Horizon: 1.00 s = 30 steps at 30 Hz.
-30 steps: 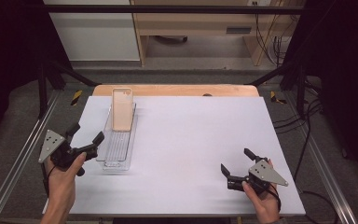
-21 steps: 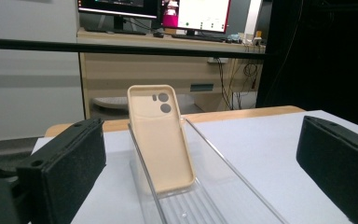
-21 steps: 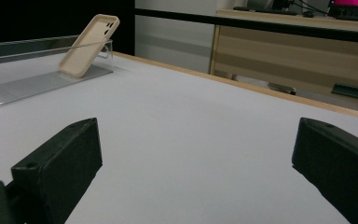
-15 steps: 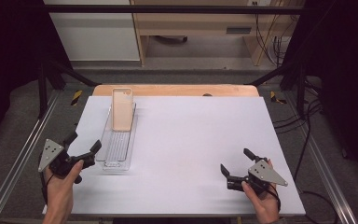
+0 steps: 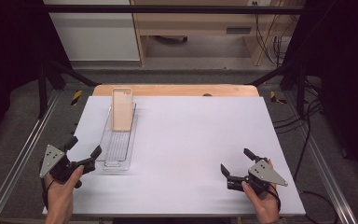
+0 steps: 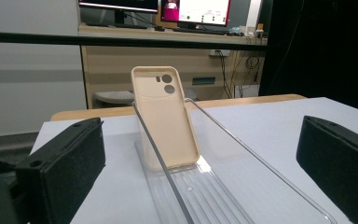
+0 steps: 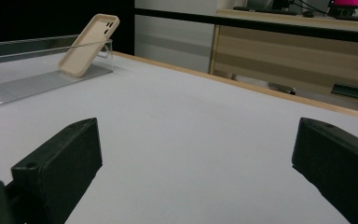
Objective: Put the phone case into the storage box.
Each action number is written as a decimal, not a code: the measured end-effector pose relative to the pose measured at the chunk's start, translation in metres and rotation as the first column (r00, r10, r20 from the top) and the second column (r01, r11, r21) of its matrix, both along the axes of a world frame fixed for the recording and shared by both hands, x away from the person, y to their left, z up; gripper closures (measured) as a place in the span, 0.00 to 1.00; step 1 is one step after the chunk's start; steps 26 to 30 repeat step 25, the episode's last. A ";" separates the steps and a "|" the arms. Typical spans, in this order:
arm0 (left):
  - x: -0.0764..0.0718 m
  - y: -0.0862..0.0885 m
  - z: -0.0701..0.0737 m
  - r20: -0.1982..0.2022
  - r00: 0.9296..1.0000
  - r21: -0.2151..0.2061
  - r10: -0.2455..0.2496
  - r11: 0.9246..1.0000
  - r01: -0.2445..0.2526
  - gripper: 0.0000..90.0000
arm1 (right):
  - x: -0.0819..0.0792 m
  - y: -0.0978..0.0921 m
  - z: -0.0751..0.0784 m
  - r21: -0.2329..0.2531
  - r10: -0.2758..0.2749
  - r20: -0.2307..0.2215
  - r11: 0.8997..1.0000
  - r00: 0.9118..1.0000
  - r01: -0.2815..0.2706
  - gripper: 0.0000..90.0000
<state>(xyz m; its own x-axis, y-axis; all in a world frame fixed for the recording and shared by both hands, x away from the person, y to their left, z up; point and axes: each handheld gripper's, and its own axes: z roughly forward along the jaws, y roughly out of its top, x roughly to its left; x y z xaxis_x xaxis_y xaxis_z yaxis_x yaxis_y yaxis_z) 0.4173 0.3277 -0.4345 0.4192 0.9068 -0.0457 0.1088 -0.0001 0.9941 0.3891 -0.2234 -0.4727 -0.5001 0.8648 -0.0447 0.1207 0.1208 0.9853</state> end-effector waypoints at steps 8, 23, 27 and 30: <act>-0.003 -0.003 -0.010 -0.003 1.000 0.013 -0.028 1.000 0.028 0.01 | 0.000 0.000 0.000 -0.003 0.000 -0.002 1.000 1.000 0.000 0.02; -0.010 -0.013 -0.023 0.004 0.998 0.042 -0.056 0.998 0.056 0.01 | 0.002 -0.003 -0.001 -0.013 -0.030 0.009 0.999 1.000 0.030 0.02; -0.010 -0.014 -0.025 0.003 0.999 0.036 -0.054 0.998 0.054 0.01 | 0.002 -0.004 -0.001 -0.014 -0.038 0.013 0.999 0.999 0.038 0.02; -0.010 -0.014 -0.025 0.003 0.999 0.036 -0.054 0.998 0.054 0.01 | 0.002 -0.004 -0.001 -0.014 -0.038 0.013 0.999 0.999 0.038 0.02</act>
